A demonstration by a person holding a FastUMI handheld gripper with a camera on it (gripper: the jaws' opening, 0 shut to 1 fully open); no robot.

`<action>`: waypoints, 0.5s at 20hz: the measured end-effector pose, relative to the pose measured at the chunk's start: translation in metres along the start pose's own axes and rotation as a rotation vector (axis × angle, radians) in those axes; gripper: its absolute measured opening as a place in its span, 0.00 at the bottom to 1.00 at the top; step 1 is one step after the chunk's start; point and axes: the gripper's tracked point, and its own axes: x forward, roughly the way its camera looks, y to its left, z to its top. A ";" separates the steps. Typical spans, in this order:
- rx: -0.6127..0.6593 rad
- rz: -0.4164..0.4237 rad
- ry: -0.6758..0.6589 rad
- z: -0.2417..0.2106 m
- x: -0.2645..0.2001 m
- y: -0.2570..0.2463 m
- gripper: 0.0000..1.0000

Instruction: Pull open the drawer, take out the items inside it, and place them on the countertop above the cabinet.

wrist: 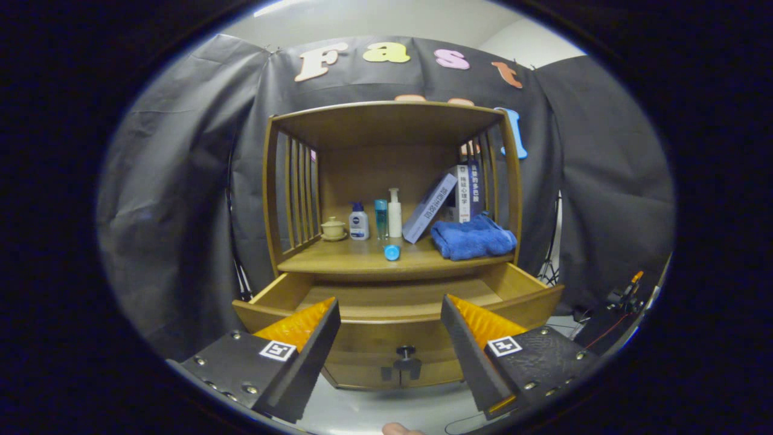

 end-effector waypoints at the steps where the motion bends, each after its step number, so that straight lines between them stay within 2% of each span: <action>1: -0.006 -0.003 -0.001 -0.004 0.000 -0.003 0.99; 6: 0.006 0.008 0.032 -0.034 -0.001 -0.004 1.00; 10: -0.007 -0.006 0.007 -0.052 -0.002 -0.009 0.99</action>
